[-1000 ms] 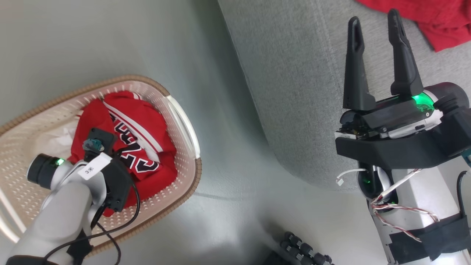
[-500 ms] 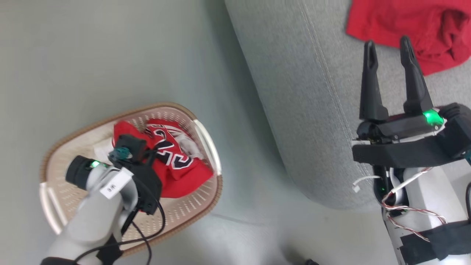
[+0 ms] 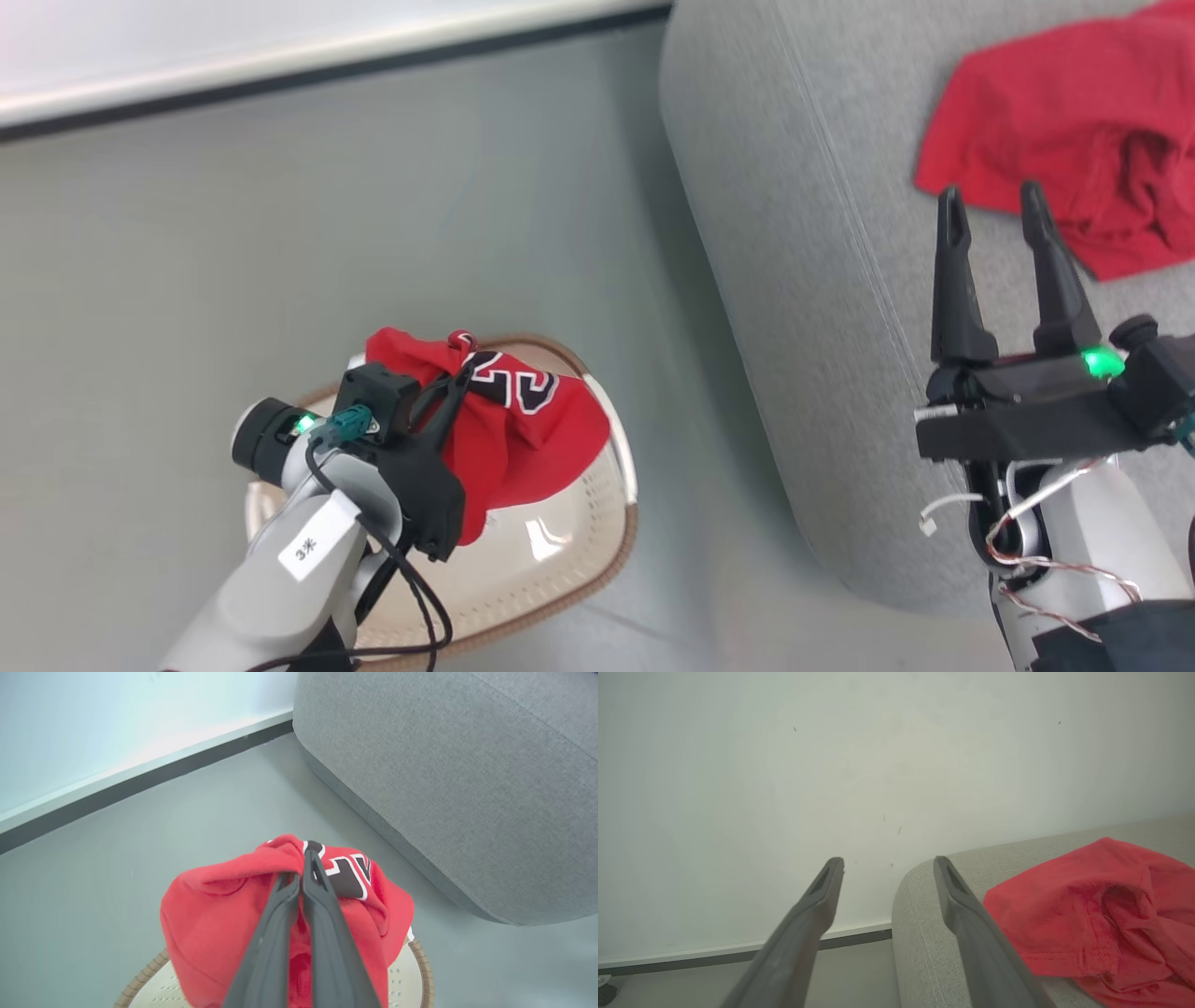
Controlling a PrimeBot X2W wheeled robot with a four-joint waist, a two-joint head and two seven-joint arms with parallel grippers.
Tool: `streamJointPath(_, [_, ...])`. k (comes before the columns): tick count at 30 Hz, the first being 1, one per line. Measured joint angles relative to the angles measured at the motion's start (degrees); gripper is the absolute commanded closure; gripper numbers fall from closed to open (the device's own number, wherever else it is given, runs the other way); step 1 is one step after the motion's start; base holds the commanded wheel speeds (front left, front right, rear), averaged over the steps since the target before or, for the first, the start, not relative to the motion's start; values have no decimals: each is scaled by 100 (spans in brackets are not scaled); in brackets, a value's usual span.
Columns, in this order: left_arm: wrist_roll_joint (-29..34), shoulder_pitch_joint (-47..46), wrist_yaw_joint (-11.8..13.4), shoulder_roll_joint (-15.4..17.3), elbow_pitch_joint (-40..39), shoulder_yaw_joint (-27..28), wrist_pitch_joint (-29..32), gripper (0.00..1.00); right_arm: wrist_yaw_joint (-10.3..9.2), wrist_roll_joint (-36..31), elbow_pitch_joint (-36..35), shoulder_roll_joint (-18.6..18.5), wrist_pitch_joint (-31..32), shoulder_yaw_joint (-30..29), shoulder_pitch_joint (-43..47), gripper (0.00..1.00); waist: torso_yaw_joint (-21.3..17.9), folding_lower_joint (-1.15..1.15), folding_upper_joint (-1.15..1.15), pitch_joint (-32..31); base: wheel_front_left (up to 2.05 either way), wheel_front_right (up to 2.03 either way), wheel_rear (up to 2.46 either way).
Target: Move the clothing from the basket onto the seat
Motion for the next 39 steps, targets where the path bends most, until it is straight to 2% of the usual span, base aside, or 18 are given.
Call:
streamJointPath(12, [-361,171,0,-42,-743,-10,-177,100,186,138,427,-44,0,-46,445,0,509,0,0,-981,0,0,0])
streamJointPath(19, [-478,166,0,-96,-1163,5,-194,100,288,205,630,-15,0,112,767,0,745,0,0,-1564,0,0,0])
streamJointPath(26, [-635,169,0,-40,-1717,254,-204,100,385,296,570,16,1,458,1101,0,893,0,0,-2105,0,0,0])
streamJointPath(39, [-682,168,93,11,-2490,353,-226,100,419,555,469,76,1,1115,1348,0,941,1,1,-2460,0,0,0])
